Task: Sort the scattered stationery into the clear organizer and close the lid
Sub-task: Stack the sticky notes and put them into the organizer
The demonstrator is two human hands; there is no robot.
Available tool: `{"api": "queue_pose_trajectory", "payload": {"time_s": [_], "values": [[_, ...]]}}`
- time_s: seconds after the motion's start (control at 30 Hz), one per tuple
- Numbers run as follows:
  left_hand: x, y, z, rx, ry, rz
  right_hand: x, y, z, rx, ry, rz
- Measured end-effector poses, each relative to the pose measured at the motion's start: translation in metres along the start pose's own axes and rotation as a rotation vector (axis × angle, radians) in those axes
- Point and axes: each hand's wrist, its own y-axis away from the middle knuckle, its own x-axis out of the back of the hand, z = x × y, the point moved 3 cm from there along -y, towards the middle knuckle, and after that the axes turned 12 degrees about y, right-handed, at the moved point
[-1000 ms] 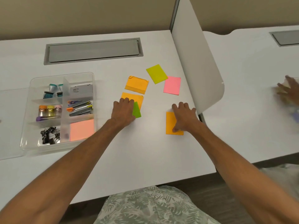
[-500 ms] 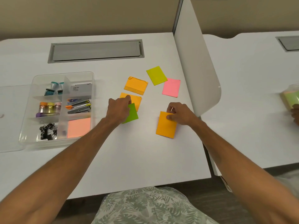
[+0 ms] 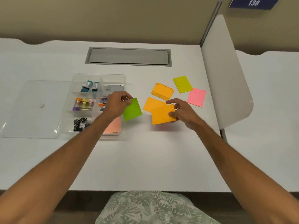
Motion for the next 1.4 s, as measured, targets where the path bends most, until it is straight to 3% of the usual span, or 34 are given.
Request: {"api": "queue_pose_trajectory", "payload": {"time_s": [0.33,0.5,0.67,0.8,1.07,1.4], "values": [[0.085,0.021,-0.076,0.064,-0.076,-0.11,-0.081,-0.022,-0.064,0.039,-0.068,0.091],[0.078,0.03,-0.084,-0.033,-0.266,-0.269,-0.113,-0.024,-0.086,0.084,0.006,0.084],[0.073,0.035,-0.084,-0.202,-0.399,-0.282,-0.135,-0.024,-0.094,0.118,0.114,0.107],[0.085,0.035,-0.087,-0.273,-0.398,-0.249,-0.153,-0.026,-0.101,0.119,0.176,0.123],[0.119,0.04,-0.1,-0.205,-0.251,-0.003,-0.196,-0.026,-0.11,0.153,0.392,0.071],[0.12,0.038,-0.095,-0.181,-0.298,0.031,-0.219,-0.021,-0.113,0.304,0.832,0.175]]}}
